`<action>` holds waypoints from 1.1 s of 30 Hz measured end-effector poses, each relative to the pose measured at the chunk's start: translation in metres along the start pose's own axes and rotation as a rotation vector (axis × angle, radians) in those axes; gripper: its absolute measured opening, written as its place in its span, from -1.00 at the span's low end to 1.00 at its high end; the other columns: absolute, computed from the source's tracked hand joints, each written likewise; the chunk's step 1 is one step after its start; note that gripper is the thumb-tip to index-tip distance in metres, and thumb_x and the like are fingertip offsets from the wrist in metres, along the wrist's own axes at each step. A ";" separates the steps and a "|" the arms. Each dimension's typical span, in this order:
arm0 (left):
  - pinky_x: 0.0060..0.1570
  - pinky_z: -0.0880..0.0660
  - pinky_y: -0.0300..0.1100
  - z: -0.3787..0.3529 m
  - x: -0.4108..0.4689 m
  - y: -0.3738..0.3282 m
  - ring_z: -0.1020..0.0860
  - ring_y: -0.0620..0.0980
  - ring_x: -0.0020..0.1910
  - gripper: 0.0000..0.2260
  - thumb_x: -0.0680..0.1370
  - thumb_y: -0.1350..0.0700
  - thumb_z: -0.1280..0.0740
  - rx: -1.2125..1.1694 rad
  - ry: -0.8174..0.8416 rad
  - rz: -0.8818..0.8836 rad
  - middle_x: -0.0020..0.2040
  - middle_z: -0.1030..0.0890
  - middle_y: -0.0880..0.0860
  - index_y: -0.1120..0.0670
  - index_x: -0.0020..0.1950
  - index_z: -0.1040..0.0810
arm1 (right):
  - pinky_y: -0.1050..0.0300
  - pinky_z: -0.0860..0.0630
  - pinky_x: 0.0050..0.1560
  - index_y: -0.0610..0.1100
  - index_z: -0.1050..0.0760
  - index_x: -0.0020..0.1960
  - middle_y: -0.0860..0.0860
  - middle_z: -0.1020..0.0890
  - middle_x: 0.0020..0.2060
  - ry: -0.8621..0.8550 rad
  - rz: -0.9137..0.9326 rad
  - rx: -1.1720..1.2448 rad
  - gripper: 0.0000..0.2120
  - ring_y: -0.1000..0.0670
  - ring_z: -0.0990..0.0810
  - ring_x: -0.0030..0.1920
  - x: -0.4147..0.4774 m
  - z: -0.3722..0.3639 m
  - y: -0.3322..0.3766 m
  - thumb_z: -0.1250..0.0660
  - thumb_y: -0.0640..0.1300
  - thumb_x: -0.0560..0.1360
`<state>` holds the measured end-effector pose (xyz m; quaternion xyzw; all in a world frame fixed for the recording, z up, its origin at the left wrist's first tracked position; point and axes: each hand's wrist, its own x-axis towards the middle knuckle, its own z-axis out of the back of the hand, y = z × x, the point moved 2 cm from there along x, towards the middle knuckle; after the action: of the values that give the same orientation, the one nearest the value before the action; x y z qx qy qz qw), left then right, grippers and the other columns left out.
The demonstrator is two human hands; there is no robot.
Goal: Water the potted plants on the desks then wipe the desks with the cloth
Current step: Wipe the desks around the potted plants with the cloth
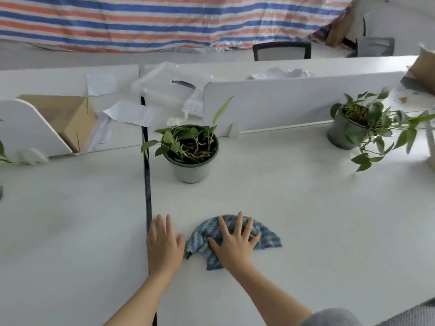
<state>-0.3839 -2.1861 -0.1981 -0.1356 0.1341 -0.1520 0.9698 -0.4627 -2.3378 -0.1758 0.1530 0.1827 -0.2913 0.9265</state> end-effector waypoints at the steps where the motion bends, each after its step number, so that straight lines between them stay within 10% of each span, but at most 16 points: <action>1: 0.03 -0.50 0.24 -0.002 0.000 -0.002 -0.53 0.36 0.17 -0.46 0.41 -0.04 -0.12 0.031 0.043 0.021 0.20 -0.54 0.35 0.28 0.23 -0.50 | -0.40 0.21 0.36 0.21 0.10 0.48 -0.09 0.25 0.51 -0.001 0.016 -0.010 -0.30 -0.27 0.33 0.47 0.006 0.000 -0.007 0.17 0.42 0.39; 6: 0.16 -0.45 0.15 -0.009 0.002 -0.003 -0.48 0.25 0.25 -0.44 0.40 -0.10 -0.07 0.117 -0.064 0.029 0.21 -0.56 0.29 0.22 0.19 -0.56 | -0.37 0.22 0.39 0.24 0.07 0.47 -0.05 0.24 0.51 -0.050 -0.049 0.009 -0.36 -0.21 0.33 0.48 0.053 0.030 -0.067 0.05 0.39 0.44; 15: 0.43 0.24 -0.25 -0.014 0.004 0.003 -0.20 0.10 0.38 -0.45 0.38 -0.11 -0.09 0.038 -0.134 0.059 0.30 -0.50 0.21 0.10 0.32 -0.31 | -0.37 0.21 0.38 0.09 0.01 0.50 -0.13 0.19 0.51 -0.158 -0.371 0.183 -0.39 -0.25 0.28 0.48 0.167 0.094 -0.107 -0.08 0.20 0.51; 19: 0.43 0.21 -0.26 -0.017 0.004 0.007 0.21 -0.11 0.53 -0.44 0.41 -0.12 -0.09 0.048 -0.132 0.072 0.37 -0.42 0.17 0.09 0.37 -0.28 | -0.36 0.22 0.39 0.07 0.10 0.50 -0.16 0.20 0.51 -0.156 -0.231 0.122 -0.37 -0.25 0.29 0.48 0.204 0.100 -0.070 -0.05 0.18 0.52; 25: 0.44 0.19 -0.29 -0.022 0.004 0.008 -0.22 0.12 0.38 -0.42 0.55 -0.22 0.20 -0.019 -0.115 0.050 0.33 -0.46 0.22 0.10 0.35 -0.29 | -0.25 0.17 0.44 -0.02 0.09 0.51 -0.20 0.18 0.50 -0.164 0.141 0.117 -0.32 -0.21 0.22 0.50 0.229 0.109 -0.011 -0.17 0.09 0.53; 33: 0.43 0.18 -0.28 -0.016 0.004 0.005 -0.25 0.12 0.34 -0.49 0.55 -0.16 0.11 -0.006 -0.104 0.062 0.31 -0.49 0.24 0.11 0.34 -0.28 | -0.17 0.22 0.46 -0.03 0.13 0.52 -0.13 0.17 0.52 -0.067 0.456 -0.180 -0.44 -0.15 0.26 0.51 0.174 0.069 0.008 0.07 0.10 0.59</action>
<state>-0.3840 -2.1862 -0.2152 -0.1421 0.0880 -0.1144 0.9793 -0.3080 -2.4423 -0.1873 0.0973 0.1380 -0.0621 0.9837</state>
